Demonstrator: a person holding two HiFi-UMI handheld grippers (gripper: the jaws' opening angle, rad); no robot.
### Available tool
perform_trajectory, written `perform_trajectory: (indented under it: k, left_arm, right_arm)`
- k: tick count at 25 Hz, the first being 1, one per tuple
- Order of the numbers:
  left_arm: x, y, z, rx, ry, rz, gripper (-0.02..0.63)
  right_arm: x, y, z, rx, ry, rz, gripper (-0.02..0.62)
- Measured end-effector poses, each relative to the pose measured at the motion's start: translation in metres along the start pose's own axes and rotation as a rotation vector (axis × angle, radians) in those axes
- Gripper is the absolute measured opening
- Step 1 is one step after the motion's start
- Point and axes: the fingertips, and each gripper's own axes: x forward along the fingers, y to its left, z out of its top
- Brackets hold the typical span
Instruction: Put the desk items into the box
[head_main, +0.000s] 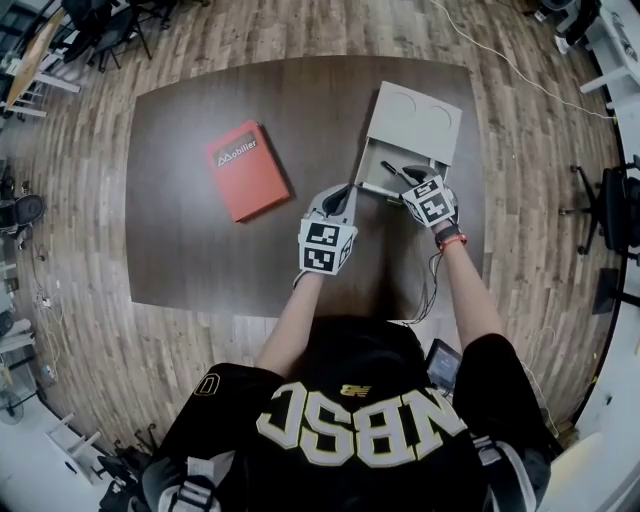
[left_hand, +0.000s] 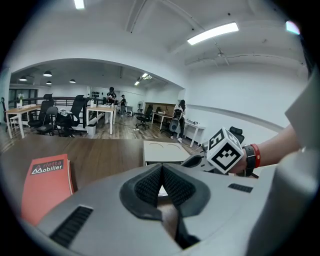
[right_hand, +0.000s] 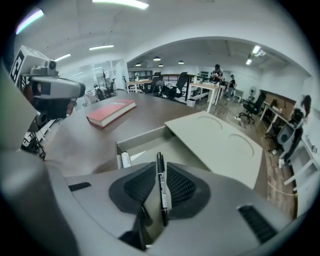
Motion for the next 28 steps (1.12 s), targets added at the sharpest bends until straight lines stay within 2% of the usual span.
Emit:
perform_trajectory:
  k: [9,16,20,28]
  left_arm:
    - [-0.026,-0.006,0.035,0.02,-0.093,0.003,0.014]
    - [-0.042,-0.032,0.063,0.059,-0.163,-0.018,0.014]
    - [-0.054,-0.054,0.072,0.089,-0.202,-0.047,0.014]
    - [-0.078,-0.074,0.077,0.126,-0.244,-0.055,0.014]
  right_arm:
    - [-0.093,0.017,0.05,0.165,-0.246,-0.146,0.077]
    - [-0.17,0.024,0.055,0.311,-0.412,-0.25,0.069]
    - [-0.208,0.032,0.043,0.353,-0.462,-0.313,0.061]
    - [-0.242,0.066,0.038,0.369,-0.52,-0.329,0.038]
